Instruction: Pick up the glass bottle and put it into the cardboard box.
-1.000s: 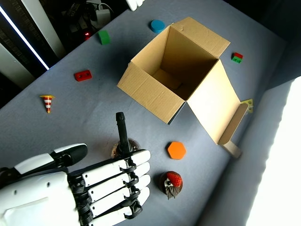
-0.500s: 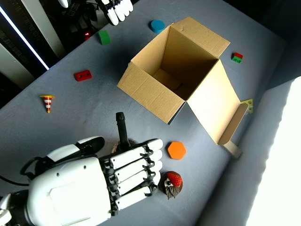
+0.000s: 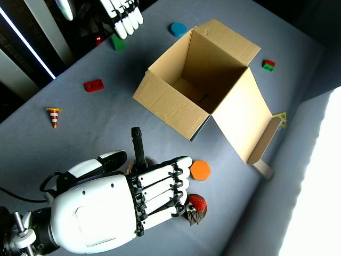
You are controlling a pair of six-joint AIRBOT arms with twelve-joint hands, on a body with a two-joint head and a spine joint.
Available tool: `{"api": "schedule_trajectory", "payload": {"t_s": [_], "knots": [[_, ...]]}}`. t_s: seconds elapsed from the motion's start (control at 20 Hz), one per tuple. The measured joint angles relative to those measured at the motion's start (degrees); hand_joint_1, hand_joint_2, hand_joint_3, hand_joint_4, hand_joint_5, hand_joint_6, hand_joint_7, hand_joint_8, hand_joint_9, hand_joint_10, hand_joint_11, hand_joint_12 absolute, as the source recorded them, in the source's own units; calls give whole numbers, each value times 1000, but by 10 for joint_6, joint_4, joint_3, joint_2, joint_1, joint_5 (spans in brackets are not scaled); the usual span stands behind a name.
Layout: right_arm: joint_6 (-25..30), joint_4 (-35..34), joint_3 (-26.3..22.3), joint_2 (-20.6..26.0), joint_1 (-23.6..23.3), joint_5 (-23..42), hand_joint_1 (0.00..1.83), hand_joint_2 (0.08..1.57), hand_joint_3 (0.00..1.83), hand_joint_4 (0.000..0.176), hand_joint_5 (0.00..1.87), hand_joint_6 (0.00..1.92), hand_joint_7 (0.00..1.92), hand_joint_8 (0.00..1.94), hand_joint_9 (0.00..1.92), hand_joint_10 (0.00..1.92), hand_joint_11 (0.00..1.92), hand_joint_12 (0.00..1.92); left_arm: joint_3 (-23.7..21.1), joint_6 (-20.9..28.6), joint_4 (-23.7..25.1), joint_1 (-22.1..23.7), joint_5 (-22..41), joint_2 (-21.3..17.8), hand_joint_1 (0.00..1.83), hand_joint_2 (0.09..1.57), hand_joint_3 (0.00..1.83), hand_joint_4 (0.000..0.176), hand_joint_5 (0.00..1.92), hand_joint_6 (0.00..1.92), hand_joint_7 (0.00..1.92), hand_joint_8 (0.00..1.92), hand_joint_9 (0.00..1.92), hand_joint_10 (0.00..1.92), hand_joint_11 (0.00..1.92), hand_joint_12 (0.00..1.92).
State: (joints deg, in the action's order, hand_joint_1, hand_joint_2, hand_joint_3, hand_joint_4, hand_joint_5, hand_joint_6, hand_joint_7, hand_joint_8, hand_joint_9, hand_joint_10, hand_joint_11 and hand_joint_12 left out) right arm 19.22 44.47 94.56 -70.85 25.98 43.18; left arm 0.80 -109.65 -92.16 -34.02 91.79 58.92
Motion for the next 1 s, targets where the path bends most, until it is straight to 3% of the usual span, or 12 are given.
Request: {"api": "schedule_trajectory", "payload": {"t_s": [0.25, 0.6, 0.85, 0.95, 1.0], "knots": [[-4, 2, 1, -1, 1, -2, 1108, 1006, 0, 0, 203, 17, 283, 8, 273, 19, 0, 678, 8, -16, 15, -24, -30, 11, 231, 1298, 9, 0, 56, 8, 43, 1, 12, 1, 0, 0], [-10, 2, 1, -2, 4, -3, 1107, 997, 0, 0, 197, 13, 278, 3, 291, 24, 0, 737, 35, -100, 17, -24, -40, 20, 232, 1299, 7, 0, 72, 14, 57, 6, 32, 9, 0, 0], [-11, 3, 1, -2, 4, -7, 1123, 999, 0, 0, 206, 14, 274, 1, 291, 23, 0, 767, 61, -91, 15, -24, -37, 27, 232, 1299, 7, 0, 74, 14, 59, 6, 35, 10, 0, 0], [-11, 6, 1, -2, 7, -9, 1113, 1016, 4, 0, 239, 20, 295, 6, 298, 23, 0, 880, 71, -90, 11, -24, -36, 30, 232, 1298, 6, 0, 74, 13, 63, 7, 39, 11, 0, 0], [-11, 7, 1, -2, 7, -11, 1067, 1097, 28, 0, 390, 64, 525, 51, 441, 87, 0, 1151, 76, -90, 9, -24, -37, 31, 232, 1299, 6, 0, 53, 4, 41, 1, 14, 1, 0, 0]]}}
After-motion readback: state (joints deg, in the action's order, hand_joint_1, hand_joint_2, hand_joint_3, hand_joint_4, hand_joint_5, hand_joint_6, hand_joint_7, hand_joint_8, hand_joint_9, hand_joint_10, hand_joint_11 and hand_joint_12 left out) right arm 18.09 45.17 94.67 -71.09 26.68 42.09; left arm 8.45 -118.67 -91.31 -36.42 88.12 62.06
